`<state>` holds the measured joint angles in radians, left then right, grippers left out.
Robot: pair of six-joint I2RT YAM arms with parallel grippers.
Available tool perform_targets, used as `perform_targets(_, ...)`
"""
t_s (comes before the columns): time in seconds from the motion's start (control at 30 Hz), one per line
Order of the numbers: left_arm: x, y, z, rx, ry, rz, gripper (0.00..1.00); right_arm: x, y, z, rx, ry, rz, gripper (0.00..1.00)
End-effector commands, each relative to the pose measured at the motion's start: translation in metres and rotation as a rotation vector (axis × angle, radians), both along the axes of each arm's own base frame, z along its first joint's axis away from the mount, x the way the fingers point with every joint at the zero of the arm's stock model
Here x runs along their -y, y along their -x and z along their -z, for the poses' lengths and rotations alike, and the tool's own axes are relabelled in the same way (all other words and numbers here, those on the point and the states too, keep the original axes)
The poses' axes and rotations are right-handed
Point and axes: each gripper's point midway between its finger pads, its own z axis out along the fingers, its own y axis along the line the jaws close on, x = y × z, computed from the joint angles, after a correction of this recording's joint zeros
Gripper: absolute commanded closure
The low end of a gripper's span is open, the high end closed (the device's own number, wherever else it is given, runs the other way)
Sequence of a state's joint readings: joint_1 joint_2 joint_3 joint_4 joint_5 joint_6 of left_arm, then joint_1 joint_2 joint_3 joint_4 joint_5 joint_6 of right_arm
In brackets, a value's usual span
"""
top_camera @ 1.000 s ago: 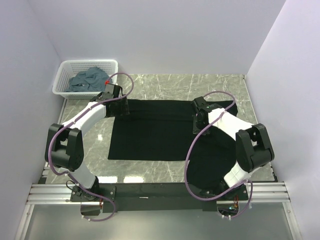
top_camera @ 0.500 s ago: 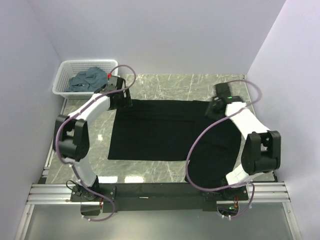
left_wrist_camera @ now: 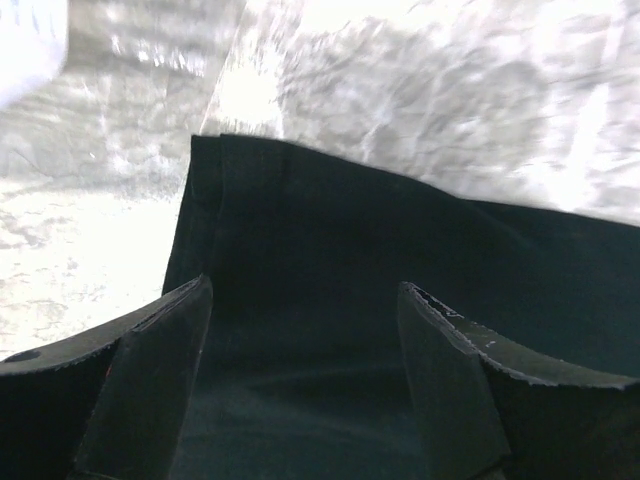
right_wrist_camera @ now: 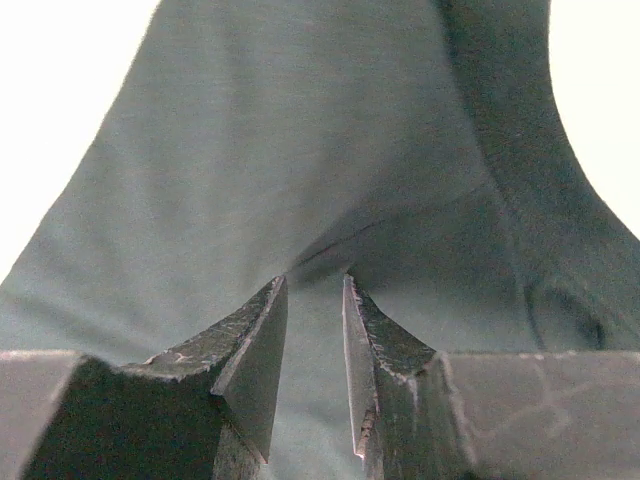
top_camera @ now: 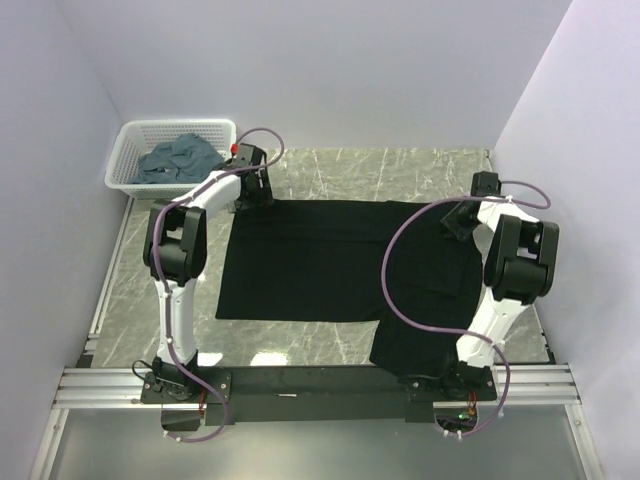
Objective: Fold and stack the t-shirts
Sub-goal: Fold the tshirt
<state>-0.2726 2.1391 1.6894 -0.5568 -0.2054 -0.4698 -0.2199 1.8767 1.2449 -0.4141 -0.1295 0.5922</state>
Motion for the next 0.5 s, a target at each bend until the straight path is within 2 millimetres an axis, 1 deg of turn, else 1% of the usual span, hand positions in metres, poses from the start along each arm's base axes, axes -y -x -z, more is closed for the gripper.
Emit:
perform_targets(0.0, -0.007, -0.003, 0.001, -0.011, -0.022, -0.041, 0.2, 0.011, -0.019, -0.005, 0.043, -0.039, 0.055, 0.64)
perform_targets(0.03, -0.009, -0.002, 0.007, -0.026, -0.023, -0.052, 0.2, 0.017, -0.016, 0.003, 0.018, -0.04, 0.074, 0.64)
perform_targets(0.1, -0.013, -0.002, 0.013, -0.044, -0.022, -0.067, 0.21, 0.025, -0.015, 0.009, -0.002, -0.043, 0.113, 0.64)
perform_targets(0.13, -0.014, -0.001, 0.02, -0.06, -0.022, -0.074, 0.22, 0.031, -0.014, 0.015, -0.016, -0.05, 0.132, 0.64)
perform_targets(0.17, -0.013, -0.004, 0.02, -0.059, -0.016, -0.076, 0.23, 0.033, -0.014, 0.017, -0.023, -0.054, 0.139, 0.64)
perform_targets(0.2, -0.013, -0.003, 0.023, -0.073, -0.018, -0.077, 0.23, 0.037, -0.018, 0.014, -0.016, -0.047, 0.146, 0.64)
perform_targets(0.23, -0.012, -0.008, 0.028, -0.078, -0.015, -0.079, 0.23, 0.039, -0.018, 0.018, -0.03, -0.046, 0.15, 0.64)
perform_targets(0.27, -0.011, -0.008, 0.03, -0.086, -0.017, -0.079, 0.24, 0.041, -0.02, 0.018, -0.037, -0.043, 0.155, 0.64)
perform_targets(0.3, -0.011, -0.008, 0.033, -0.096, -0.016, -0.08, 0.24, 0.044, -0.028, 0.012, -0.023, -0.036, 0.157, 0.64)
perform_targets(0.33, -0.009, -0.012, 0.037, -0.101, -0.007, -0.08, 0.24, 0.044, -0.027, 0.019, -0.054, -0.044, 0.157, 0.64)
perform_targets(0.37, -0.009, -0.013, 0.039, -0.106, -0.005, -0.083, 0.24, 0.047, -0.036, 0.012, -0.034, -0.04, 0.154, 0.64)
perform_targets(0.4, -0.008, -0.013, 0.046, -0.121, -0.003, -0.083, 0.24, 0.046, -0.036, 0.017, -0.051, -0.046, 0.153, 0.64)
perform_targets(0.47, -0.007, -0.018, 0.047, -0.121, 0.007, -0.085, 0.24, 0.05, -0.041, 0.018, -0.058, -0.038, 0.162, 0.64)
